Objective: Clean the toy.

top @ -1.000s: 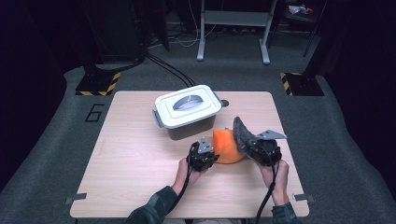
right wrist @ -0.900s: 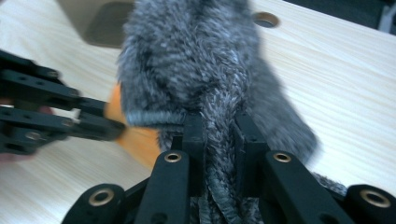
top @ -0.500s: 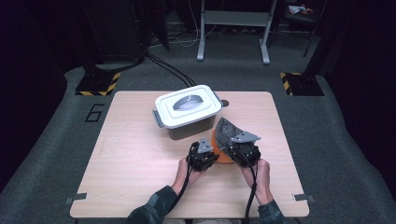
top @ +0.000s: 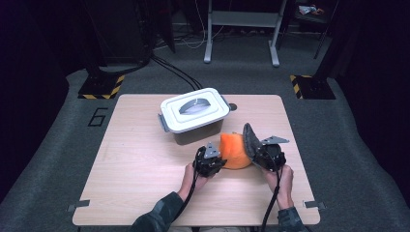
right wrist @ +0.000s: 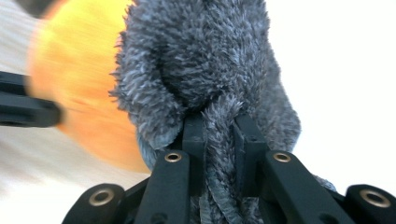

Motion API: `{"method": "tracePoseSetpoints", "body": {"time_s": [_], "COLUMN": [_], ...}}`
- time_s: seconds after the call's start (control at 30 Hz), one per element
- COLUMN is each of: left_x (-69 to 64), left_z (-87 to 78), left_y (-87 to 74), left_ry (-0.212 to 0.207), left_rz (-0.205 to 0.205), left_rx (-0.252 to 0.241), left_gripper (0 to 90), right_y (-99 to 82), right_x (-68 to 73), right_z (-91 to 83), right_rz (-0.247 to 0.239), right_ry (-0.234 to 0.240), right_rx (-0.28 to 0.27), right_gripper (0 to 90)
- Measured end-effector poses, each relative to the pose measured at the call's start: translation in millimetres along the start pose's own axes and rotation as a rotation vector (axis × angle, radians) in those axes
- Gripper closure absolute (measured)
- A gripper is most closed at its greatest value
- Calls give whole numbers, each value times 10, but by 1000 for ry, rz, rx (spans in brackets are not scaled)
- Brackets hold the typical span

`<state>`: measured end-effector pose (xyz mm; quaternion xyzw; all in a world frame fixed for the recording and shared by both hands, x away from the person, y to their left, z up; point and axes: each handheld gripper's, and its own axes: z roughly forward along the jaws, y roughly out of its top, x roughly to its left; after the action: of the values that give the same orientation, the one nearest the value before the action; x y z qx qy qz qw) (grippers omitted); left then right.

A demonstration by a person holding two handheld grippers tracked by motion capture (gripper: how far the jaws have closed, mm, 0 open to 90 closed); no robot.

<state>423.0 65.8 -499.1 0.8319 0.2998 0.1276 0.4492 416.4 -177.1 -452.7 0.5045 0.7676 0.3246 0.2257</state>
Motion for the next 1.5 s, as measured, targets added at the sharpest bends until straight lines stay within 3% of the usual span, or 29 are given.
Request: {"method": "tracePoseSetpoints", "body": {"time_s": [0.1, 0.23, 0.3, 0.5, 0.53, 0.57, 0.63, 0.73, 0.93, 1.07, 1.17, 1.27, 1.37, 1.5], "left_x": [0, -3, -1, 2, 0, 2, 9, 20, -12, -67, -86, -82, -74, -77], "left_z": [-4, -2, -6, -10, -11, -11, -12, -18, -36, 16, 63, 85, 76, 25], "left_y": [0, 3, 4, 2, 3, 4, 2, 4, -6, -11, -10, -3, 28, 89], "left_ry": [-3, 1, -3, -9, -12, -11, -17, -18, 26, 84, 116, 121, 108, 68], "left_rz": [2, 8, 10, 7, 8, 12, 8, 10, 63, 120, 143, 145, 115, 85], "left_rx": [5, 2, 3, -4, -5, -6, -9, -13, -21, -4, -8, -6, -12, -20], "left_gripper": [817, 817, 817, 813, 813, 812, 808, 773, 504, 446, 513, 682, 790, 838], "right_y": [-102, -202, -221, -119, -32, 7, 65, 69, 49, 58, 71, 75, 72, 80], "right_x": [-152, -266, -295, -217, -116, -66, 36, 114, 28, -7, -22, -43, -61, -68], "right_z": [119, 248, 233, -60, -199, -236, -223, -36, 21, 34, 49, 62, 30, -79], "right_rz": [63, 104, 122, 79, 46, 24, -14, -35, -4, -9, 1, 7, 12, 18], "right_ry": [-2, 11, 18, 9, 23, 30, 34, 19, 41, 39, 43, 44, 52, 58], "right_rx": [41, 77, 70, -25, -76, -83, -64, -15, -27, -22, -23, -30, -34, -47], "right_gripper": [778, 778, 778, 778, 778, 778, 778, 779, 780, 779, 779, 779, 779, 780]}}
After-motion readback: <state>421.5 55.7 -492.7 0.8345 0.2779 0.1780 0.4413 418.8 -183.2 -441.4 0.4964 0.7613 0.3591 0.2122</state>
